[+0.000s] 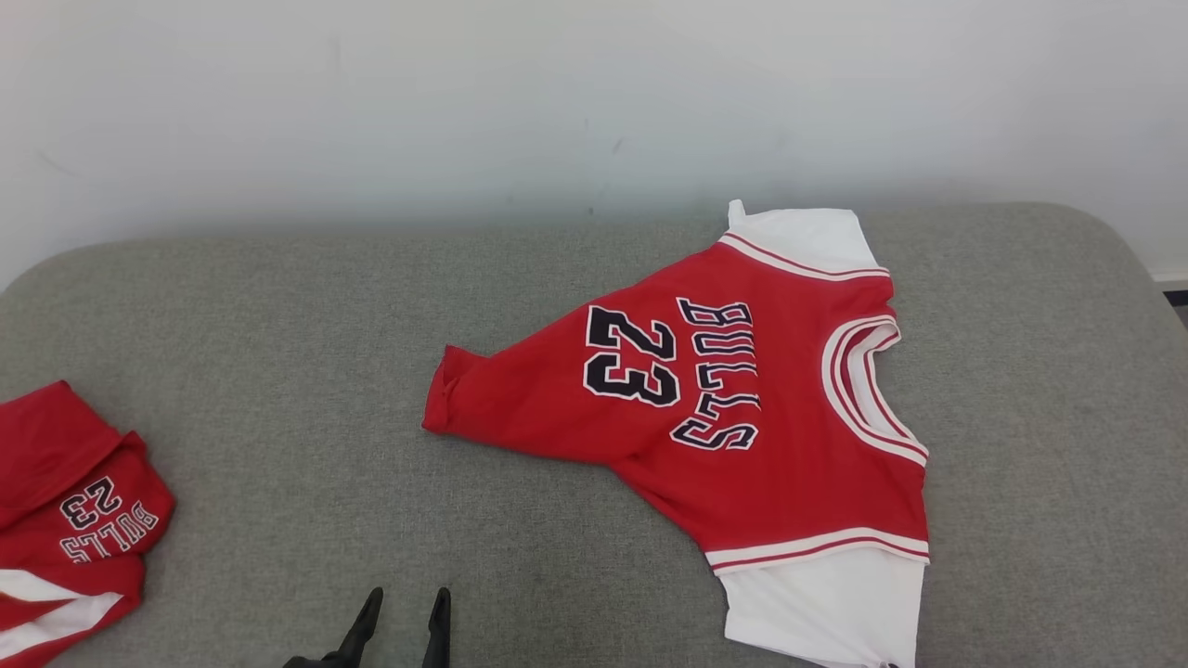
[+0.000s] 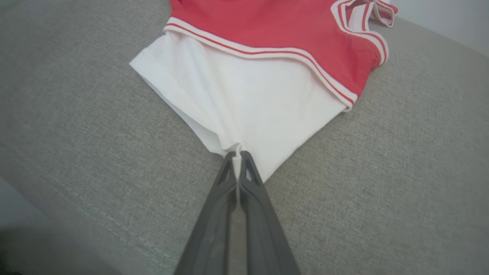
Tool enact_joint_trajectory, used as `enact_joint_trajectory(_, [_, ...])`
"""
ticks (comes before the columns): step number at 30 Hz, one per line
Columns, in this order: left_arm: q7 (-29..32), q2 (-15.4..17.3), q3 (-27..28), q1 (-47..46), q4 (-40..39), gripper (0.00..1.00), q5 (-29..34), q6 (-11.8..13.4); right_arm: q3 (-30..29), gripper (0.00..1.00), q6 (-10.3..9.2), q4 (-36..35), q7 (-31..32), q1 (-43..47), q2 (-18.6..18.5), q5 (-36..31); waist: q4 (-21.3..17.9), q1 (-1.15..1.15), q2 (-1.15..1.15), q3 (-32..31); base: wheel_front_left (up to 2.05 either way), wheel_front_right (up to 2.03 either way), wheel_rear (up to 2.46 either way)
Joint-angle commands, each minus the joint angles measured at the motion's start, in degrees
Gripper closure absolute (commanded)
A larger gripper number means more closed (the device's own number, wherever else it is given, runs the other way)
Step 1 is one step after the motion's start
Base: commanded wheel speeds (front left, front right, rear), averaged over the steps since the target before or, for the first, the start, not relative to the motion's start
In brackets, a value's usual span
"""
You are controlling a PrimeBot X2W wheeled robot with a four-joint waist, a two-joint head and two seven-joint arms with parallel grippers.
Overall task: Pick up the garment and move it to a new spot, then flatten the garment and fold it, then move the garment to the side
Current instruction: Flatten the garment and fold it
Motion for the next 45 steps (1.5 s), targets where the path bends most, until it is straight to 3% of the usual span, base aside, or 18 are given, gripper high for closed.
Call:
enact_joint_trajectory(1, [-0.2, 0.0, 0.1, 0.8, 0.3, 0.0, -0.3, 0.1, -0.3, 1.0, -0.15, -0.4, 0.0, 0.9, -0.1, -0.6, -0.4, 0.01, 0.0, -0.3, 0.0, 0.0, 0.0])
enact_joint_trajectory(5, [-0.2, 0.0, -0.1, 1.1, 0.6, 0.0, -0.1, 0.1, -3.7, 1.0, -0.15, -1.4, 0.0, 2.7, 0.2, -0.9, -0.4, 0.01, 0.0, -0.4, 0.0, 0.0, 0.0])
enact_joint_trajectory(6, [-0.2, 0.0, -0.1, 1.1, 0.6, 0.0, 0.1, 0.1, -4.6, 0.85, -0.15, -2.1, 0.0, 2.8, 0.6, -0.7, -0.4, 0.01, 0.0, -0.4, 0.0, 0.0, 0.0])
enact_joint_trajectory(8, [-0.2, 0.0, 0.0, 1.0, 0.6, 0.0, 0.3, 0.1, -5.2, 0.0, -0.15, -4.6, 0.0, 3.1, 1.6, 0.1, -0.3, 0.01, 0.0, -0.3, 0.0, 0.0, 0.0])
enact_joint_trajectory(15, [-0.2, 0.0, 0.3, -1.7, -0.2, 0.0, 1.0, 0.1, -4.0, 0.0, -0.15, -14.2, 0.0, 0.7, 2.9, 3.0, 0.2, 0.01, 0.0, 1.7, 0.0, 0.0, 0.0])
enact_joint_trajectory(20, [-0.2, 0.2, 0.2, -6.3, -0.4, 0.0, 1.5, 0.1, -4.1, 0.0, -0.15, -16.8, 0.0, -1.7, 4.2, 2.1, 0.7, 0.01, 0.0, 5.0, 0.0, 0.0, 0.0])
enact_joint_trajectory(32, [-0.2, 3.5, -1.8, -22.9, 7.3, 0.0, 3.1, 0.1, -3.4, 0.0, -0.15, -17.2, 0.0, -8.5, 6.7, 0.7, 0.1, 0.01, 0.0, 13.9, 0.0, 0.0, 0.0])
enact_joint_trajectory(45, [-0.2, 4.6, -3.1, -29.6, 14.2, 0.0, 1.0, 0.1, -3.2, 0.0, -0.15, -16.8, 0.0, -11.4, 7.5, 0.4, -1.9, 0.01, 0.0, 17.1, 0.0, 0.0, 0.0])
